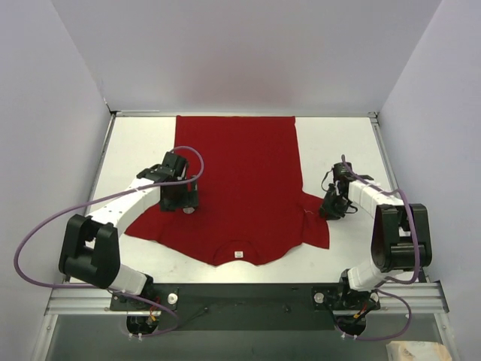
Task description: Pin the brooch onto the clothing
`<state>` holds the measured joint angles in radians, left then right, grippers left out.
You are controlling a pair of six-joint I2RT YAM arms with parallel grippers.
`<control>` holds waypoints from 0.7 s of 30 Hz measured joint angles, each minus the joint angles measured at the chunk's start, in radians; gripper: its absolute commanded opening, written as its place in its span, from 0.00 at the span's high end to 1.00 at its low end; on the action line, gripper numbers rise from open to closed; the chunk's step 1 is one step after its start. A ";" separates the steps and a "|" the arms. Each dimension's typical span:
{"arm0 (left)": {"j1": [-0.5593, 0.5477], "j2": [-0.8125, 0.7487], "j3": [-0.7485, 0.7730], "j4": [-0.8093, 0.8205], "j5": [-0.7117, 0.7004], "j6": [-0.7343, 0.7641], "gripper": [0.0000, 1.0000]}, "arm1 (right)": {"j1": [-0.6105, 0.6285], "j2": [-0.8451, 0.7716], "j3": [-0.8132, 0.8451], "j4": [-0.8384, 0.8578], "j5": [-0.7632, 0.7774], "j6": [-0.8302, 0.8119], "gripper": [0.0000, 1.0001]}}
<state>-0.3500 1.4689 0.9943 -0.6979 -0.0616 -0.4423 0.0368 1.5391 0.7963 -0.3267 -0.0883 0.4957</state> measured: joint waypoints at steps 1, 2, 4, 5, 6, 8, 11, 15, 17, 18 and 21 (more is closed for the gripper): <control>-0.004 -0.002 -0.011 0.011 0.012 -0.008 0.15 | 0.003 0.011 0.011 -0.009 0.008 0.000 0.83; -0.005 -0.003 -0.022 0.020 0.019 -0.016 0.15 | 0.003 0.021 0.022 -0.019 0.020 -0.001 0.84; -0.005 0.001 -0.044 0.031 0.027 -0.027 0.15 | 0.004 0.040 0.045 -0.039 0.047 -0.006 0.84; -0.005 0.003 -0.054 0.034 0.029 -0.029 0.15 | 0.004 0.050 0.057 -0.049 0.060 -0.009 0.84; -0.004 0.010 -0.065 0.034 0.031 -0.033 0.15 | 0.006 0.060 0.071 -0.060 0.074 -0.013 0.84; -0.004 0.031 -0.074 0.034 0.031 -0.037 0.15 | 0.007 0.078 0.095 -0.077 0.103 -0.022 0.84; -0.004 0.070 -0.084 0.036 0.032 -0.042 0.15 | 0.009 0.091 0.119 -0.097 0.151 -0.033 0.83; -0.004 0.103 -0.103 0.035 0.031 -0.044 0.15 | 0.011 0.093 0.155 -0.132 0.211 -0.053 0.82; -0.005 0.106 -0.103 0.035 0.028 -0.044 0.15 | 0.019 0.093 0.166 -0.137 0.236 -0.057 0.81; -0.005 0.106 -0.103 0.035 0.027 -0.045 0.15 | 0.021 0.093 0.168 -0.139 0.246 -0.058 0.80; -0.005 0.106 -0.103 0.035 0.023 -0.045 0.15 | 0.043 0.089 0.169 -0.152 0.277 -0.061 0.72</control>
<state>-0.3546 1.5753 0.8917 -0.6624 -0.0391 -0.4877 0.0799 1.6276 0.9649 -0.4786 0.1890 0.4343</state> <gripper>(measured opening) 0.851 0.222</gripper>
